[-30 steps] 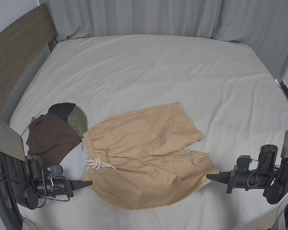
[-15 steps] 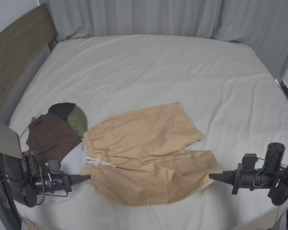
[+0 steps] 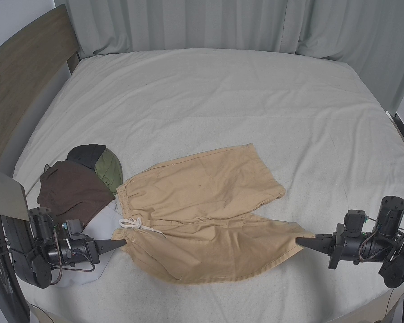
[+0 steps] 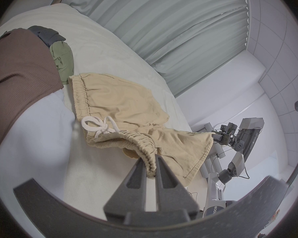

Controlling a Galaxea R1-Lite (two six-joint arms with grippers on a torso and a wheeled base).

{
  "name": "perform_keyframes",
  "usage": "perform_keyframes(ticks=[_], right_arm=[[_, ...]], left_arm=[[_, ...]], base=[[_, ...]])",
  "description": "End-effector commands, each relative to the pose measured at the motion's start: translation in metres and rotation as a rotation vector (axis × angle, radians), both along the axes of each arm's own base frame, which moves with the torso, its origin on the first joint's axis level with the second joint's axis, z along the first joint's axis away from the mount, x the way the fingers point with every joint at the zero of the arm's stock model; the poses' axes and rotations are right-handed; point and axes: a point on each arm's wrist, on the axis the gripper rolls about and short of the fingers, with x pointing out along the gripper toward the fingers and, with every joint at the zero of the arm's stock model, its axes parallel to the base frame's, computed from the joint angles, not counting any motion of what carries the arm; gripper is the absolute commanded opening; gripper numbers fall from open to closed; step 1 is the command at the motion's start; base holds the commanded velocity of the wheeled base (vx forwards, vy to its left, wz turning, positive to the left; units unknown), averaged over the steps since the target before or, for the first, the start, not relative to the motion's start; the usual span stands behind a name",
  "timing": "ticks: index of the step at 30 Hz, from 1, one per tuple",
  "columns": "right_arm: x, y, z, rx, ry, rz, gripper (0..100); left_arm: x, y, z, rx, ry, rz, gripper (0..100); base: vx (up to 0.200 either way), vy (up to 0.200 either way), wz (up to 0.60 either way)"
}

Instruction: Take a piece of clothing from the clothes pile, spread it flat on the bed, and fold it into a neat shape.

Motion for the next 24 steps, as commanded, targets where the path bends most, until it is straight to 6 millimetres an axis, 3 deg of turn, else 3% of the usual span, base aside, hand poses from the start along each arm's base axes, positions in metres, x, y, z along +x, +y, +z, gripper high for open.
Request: perform_keyframes(ticks=[1, 24], right_arm=[[0.001, 0.001, 0.005, 0.014, -0.019, 0.000, 0], [0.033, 0.017, 0.037, 0.123, -0.119, -0.046, 0]], left_arm=[[0.002, 0.000, 0.005, -0.006, -0.016, 0.004, 0], [0.017, 0.013, 0.017, -0.047, -0.044, 0.073, 0]], base=[[0.000, 0.000, 0.00], [0.000, 0.000, 0.00]])
